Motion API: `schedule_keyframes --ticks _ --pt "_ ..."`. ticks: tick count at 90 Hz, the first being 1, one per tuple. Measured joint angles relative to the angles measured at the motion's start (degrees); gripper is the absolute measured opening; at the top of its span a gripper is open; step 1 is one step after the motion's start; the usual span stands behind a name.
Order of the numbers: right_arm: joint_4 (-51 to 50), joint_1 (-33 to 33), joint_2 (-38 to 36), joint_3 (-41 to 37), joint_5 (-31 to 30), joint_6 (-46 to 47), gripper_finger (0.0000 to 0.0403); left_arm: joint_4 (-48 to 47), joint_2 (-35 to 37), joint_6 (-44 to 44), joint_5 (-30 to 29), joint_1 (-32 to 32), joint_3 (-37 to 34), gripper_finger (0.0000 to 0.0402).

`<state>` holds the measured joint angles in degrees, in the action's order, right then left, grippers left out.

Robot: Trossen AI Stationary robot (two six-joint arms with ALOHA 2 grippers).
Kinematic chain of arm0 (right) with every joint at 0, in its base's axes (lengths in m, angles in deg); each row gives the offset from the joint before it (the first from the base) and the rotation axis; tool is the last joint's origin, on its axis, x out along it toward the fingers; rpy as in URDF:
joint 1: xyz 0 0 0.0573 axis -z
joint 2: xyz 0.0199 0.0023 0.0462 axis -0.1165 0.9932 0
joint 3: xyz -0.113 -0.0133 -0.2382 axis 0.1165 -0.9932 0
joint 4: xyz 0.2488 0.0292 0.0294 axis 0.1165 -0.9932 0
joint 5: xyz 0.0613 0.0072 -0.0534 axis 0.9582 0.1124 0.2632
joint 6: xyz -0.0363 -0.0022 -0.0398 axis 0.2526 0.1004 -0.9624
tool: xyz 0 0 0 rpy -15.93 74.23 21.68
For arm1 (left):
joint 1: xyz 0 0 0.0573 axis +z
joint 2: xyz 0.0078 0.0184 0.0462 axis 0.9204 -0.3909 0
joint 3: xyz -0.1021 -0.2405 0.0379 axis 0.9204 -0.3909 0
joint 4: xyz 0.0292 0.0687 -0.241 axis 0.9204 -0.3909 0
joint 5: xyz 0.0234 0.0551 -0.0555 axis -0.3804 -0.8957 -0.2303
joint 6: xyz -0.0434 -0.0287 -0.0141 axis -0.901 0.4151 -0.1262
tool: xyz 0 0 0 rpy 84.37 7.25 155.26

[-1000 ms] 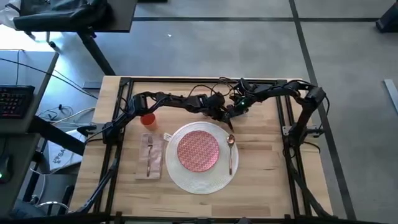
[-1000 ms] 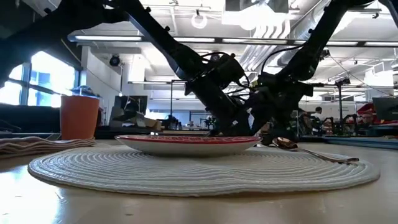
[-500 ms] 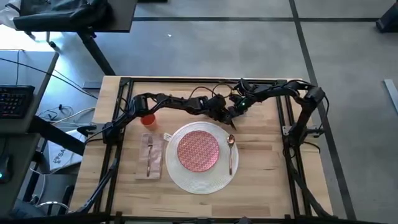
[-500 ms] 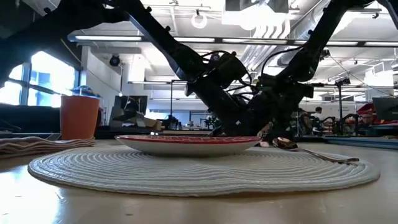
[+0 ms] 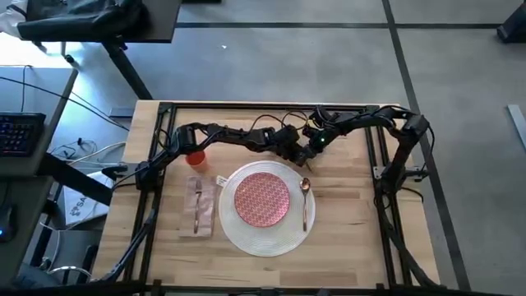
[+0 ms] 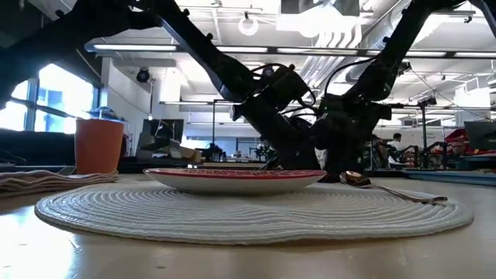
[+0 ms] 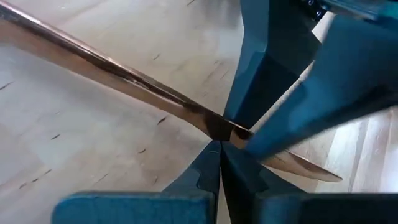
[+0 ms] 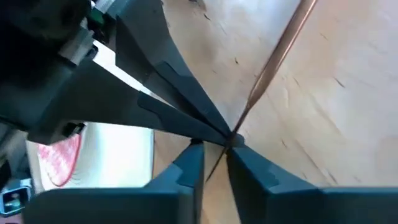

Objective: Set table place
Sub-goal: Put the table knife beside the gold fork

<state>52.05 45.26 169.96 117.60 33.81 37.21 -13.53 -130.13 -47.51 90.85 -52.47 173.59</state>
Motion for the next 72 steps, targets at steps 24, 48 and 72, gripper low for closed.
schedule_keyframes --ticks 24,48,72 --pt "-0.2 -0.3 -0.5 -0.1 -2.5 0.7 0.0001 -3.6 2.0 3.0 -0.3 0.6 0.1 0.0" --pt "-2.0 -1.0 -4.8 -0.1 -9.7 -0.2 0.0 -22.6 8.1 6.3 0.8 2.2 -0.1 0.0" --pt "-5.5 -1.9 -6.0 0.0 -13.4 -6.8 0.0 -22.5 15.0 24.7 -2.8 2.7 0.0 0.0"
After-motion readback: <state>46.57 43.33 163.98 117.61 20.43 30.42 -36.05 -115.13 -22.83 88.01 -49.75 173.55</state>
